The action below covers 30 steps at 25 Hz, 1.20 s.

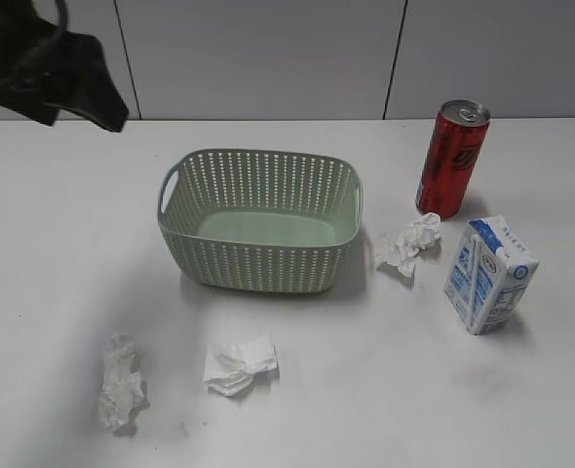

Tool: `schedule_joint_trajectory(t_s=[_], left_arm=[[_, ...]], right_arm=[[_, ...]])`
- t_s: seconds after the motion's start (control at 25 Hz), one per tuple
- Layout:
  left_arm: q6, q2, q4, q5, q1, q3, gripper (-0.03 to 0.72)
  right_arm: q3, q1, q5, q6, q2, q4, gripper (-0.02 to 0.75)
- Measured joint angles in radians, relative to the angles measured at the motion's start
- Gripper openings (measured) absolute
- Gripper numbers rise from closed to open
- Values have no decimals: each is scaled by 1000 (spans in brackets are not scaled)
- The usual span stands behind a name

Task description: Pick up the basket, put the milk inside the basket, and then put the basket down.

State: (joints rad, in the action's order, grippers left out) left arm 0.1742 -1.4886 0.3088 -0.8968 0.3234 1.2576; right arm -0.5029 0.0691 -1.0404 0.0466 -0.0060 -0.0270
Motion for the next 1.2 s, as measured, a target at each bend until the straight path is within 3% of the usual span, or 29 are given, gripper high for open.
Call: schedule_joint_trajectory(t_s=[0.16,0.4,0.76,0.88,1.08,1.2], left_arm=[[-3,-189,-7,-31,40,104,593],[-19,-422,-23,-36,46,229,593],[-35,-605,-20,46,46,269,553],[-85,-629,-20,71,46,269,434],[-113,-631,-18,95,46,269,45],[-125,-631,-24,90,47,269,-13]], right_arm=[[0,0,0,0,0,0,588],[0,0,0,0,0,-1,588],[0,0,0,0,0,-1,588],[0,0,0,0,0,-1,588],[0,0,0,0,0,-1,588],[0,0,0,0,0,-1,588]])
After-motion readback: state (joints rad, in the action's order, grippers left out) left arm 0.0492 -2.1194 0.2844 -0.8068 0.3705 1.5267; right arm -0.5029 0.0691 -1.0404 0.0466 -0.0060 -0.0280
